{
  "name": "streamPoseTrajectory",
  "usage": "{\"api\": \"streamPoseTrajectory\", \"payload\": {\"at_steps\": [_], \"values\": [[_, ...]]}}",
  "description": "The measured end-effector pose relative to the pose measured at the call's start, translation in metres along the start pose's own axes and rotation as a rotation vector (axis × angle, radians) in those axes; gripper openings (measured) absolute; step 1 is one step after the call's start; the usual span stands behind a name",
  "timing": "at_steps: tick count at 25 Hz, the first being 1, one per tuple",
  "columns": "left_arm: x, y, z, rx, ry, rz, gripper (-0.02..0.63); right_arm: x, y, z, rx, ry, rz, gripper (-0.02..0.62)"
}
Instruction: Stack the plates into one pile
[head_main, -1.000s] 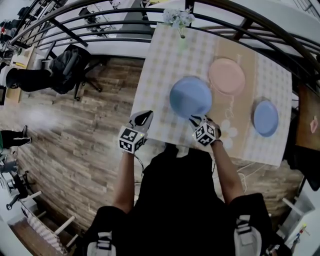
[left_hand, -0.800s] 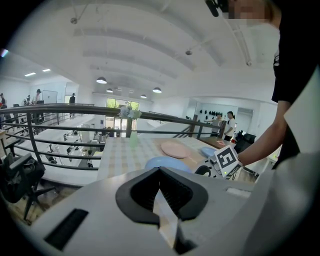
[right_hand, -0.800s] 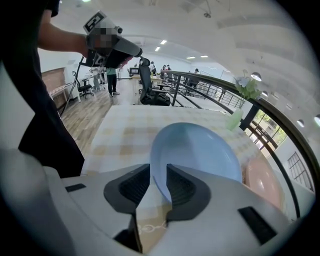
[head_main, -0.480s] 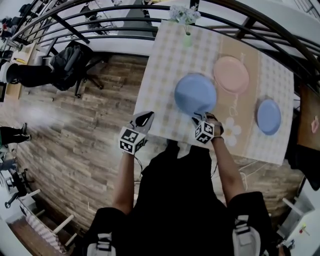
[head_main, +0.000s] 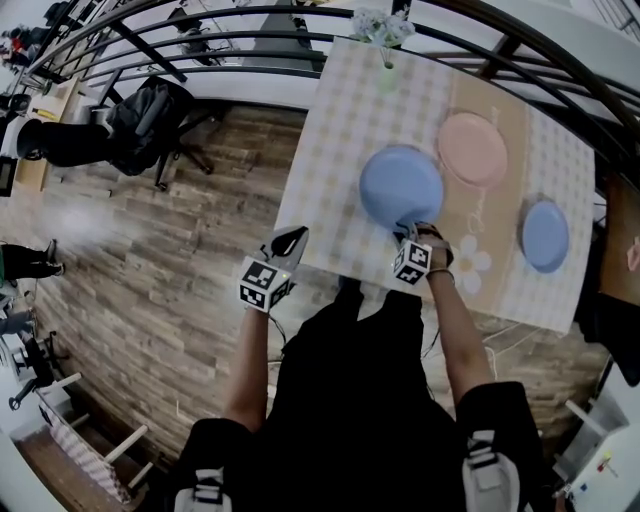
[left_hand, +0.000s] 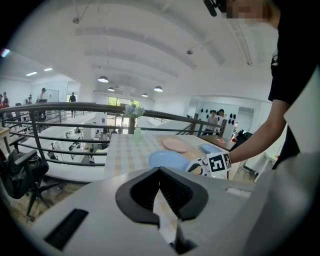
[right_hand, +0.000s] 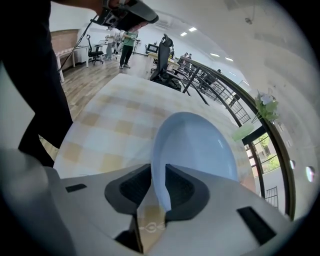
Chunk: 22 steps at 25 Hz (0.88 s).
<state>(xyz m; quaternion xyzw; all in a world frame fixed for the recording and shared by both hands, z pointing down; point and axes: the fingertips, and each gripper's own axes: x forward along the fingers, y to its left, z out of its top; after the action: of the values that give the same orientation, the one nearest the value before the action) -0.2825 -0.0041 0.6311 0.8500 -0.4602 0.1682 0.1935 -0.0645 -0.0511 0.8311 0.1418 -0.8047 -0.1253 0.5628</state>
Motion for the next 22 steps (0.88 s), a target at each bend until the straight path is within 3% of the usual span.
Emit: {"api": "streamPoseTrajectory", "payload": {"at_steps": [7, 22], "values": [[-0.002, 0.0, -0.002, 0.004, 0.002, -0.003, 0.003, 0.004, 0.004, 0.001, -0.043, 0.015, -0.008, 0.035], [-0.002, 0.001, 0.0, 0.013, -0.012, -0.01, 0.003, 0.0, -0.004, 0.015, -0.122, 0.0, -0.093, 0.011]]}}
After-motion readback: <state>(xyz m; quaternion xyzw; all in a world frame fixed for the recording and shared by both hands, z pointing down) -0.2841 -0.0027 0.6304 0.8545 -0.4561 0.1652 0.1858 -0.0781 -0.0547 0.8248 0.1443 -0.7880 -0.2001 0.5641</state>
